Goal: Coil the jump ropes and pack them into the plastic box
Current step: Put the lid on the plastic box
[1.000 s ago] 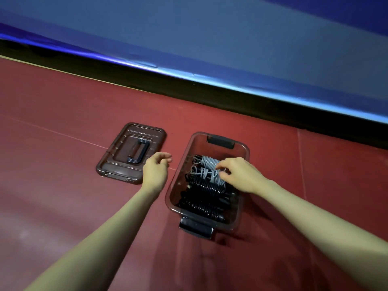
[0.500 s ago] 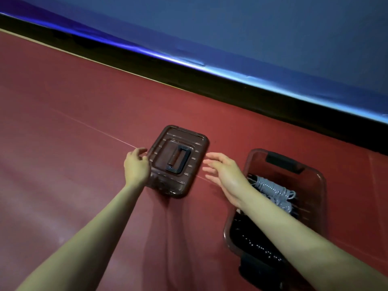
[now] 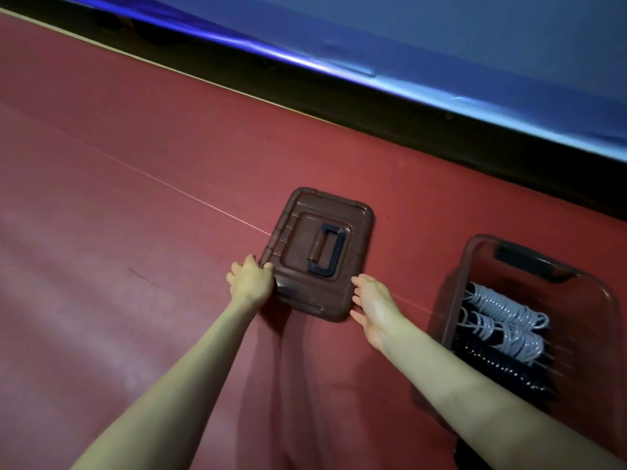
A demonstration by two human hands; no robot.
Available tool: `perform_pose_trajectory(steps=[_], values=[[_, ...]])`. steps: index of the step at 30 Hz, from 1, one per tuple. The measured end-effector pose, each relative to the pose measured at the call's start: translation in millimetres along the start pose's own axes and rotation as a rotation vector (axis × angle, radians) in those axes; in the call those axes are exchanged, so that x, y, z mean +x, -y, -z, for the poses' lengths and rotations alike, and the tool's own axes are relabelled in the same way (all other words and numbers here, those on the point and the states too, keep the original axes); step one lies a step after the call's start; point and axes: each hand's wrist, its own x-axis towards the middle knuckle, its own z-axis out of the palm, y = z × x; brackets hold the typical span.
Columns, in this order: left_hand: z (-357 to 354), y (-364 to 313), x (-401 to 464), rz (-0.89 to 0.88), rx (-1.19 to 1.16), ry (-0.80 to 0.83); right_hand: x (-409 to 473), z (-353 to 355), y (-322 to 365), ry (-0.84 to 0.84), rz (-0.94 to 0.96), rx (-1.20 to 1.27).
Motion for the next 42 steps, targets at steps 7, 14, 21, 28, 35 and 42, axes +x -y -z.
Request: perform_pose_trajectory(steps=[7,14,21,28,35,42], values=[[8,4,-21,0.012,-0.326,-0.042,-14,10,5,0.052,-0.061,0.043],[45,-28,-58,-0.101,-0.646,-0.07,-53,23,27,0.154,0.166,-0.025],[40,-72,-136,-0.086,-0.865,0.135,-115,97,53,-0.093,0.559,-0.287],[-11,-115,-200,-0.234,-0.62,0.379,-125,210,47,-0.301,0.507,-0.457],[-45,-112,-224,-0.482,-0.082,0.315,-136,253,-4,-0.484,0.445,-0.42],[-46,-108,-239,-0.721,0.423,0.093,-146,257,-42,-0.502,0.514,-0.448]])
